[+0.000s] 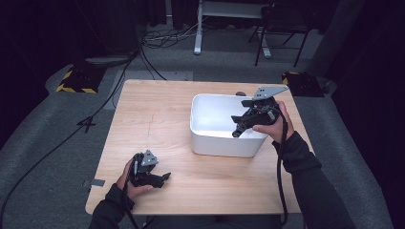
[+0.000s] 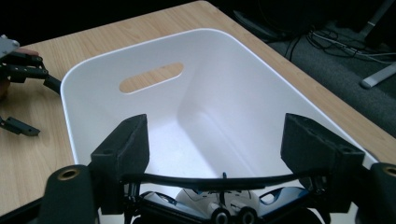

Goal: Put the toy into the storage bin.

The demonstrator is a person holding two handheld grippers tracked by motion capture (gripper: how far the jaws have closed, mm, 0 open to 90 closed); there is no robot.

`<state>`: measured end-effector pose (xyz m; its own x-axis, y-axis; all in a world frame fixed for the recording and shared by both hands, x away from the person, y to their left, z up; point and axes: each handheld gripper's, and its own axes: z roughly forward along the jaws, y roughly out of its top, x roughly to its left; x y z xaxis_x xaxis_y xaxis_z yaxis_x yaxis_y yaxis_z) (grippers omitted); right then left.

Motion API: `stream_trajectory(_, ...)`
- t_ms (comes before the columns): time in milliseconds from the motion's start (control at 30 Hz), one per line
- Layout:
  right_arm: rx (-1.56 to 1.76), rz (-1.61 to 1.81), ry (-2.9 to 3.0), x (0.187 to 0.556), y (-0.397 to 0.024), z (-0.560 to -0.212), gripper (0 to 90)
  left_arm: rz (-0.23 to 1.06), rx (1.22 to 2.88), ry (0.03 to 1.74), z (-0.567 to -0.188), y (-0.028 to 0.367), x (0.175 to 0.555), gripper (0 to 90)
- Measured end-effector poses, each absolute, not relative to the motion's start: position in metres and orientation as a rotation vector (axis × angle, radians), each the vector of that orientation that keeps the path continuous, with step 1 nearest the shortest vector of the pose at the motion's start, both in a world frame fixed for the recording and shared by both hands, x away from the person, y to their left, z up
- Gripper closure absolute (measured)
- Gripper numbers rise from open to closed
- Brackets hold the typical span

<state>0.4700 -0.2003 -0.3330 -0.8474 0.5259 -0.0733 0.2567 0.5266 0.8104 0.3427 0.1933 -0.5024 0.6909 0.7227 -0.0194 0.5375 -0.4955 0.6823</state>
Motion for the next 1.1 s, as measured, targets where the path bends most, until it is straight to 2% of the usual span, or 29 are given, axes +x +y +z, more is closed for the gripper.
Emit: stream_trajectory(1100,0.692,1.058,2.583,0.481,-0.225,-0.362,24.3,0.347,2.224,0.960,-0.502,0.193,0.343,15.0)
